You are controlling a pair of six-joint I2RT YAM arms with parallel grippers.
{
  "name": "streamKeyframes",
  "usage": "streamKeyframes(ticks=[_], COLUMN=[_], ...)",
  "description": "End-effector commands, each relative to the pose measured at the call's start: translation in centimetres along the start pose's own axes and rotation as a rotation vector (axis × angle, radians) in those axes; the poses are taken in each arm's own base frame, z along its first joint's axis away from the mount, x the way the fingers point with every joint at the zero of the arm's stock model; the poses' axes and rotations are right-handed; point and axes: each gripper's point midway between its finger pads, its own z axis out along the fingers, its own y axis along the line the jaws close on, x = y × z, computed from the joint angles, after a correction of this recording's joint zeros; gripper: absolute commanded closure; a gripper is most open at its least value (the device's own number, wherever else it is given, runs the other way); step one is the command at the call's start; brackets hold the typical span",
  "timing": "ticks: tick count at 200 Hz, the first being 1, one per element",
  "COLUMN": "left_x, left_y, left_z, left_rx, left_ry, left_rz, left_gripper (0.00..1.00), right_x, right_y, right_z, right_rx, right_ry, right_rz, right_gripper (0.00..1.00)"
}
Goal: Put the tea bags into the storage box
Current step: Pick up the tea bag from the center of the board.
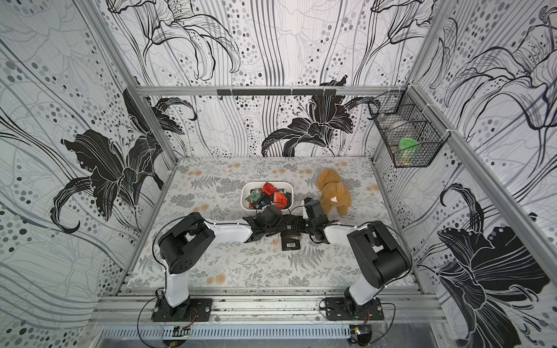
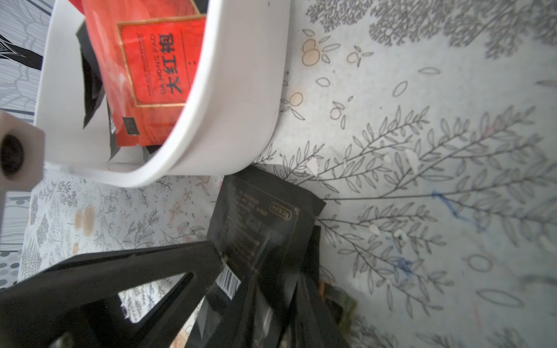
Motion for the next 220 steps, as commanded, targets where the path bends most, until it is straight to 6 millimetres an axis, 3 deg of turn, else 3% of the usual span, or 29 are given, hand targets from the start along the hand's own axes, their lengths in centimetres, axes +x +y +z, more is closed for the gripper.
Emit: streamKeyframes(ticks=[1, 53, 100, 170, 196, 220], left_x=[0.1, 0.2, 0.2, 0.5, 0.1, -0.8], left_y=[1.1, 2.1, 1.7, 1.3, 0.6, 0.4], left_z=[0.5, -0.1, 0.0, -0.1, -1.4, -3.8], left_rx=[-0.030, -0.039, -0.039, -0.014, 0.008, 0.014], left_ry=[-0.009, -0.023, -0.009, 0.008, 0.004, -0.030], left_rz=[0.001, -0.002, 0.013, 0.001, 0.011, 0.009], left_gripper=[0.78, 0.78, 0.78, 0.78, 0.77, 0.77], right_x=[-0.4, -0.1, -0.1, 0.4, 0.2, -0.1], right_y=[0.4, 1.5, 2.2, 2.2, 2.0, 2.2], right_z=[0.1, 0.5, 0.5, 1.4, 1.0, 0.1], right_rx=[-0.017, -0.082, -0.131, -0.137, -0.119, -0.117], right_ry=[0.003, 0.023, 0.020, 0.059, 0.045, 0.027], right_rz=[-0.006, -0.006, -0.013, -0.017, -0.030, -0.030], right_gripper=[0.71, 0.71, 0.71, 0.89, 1.00, 1.00])
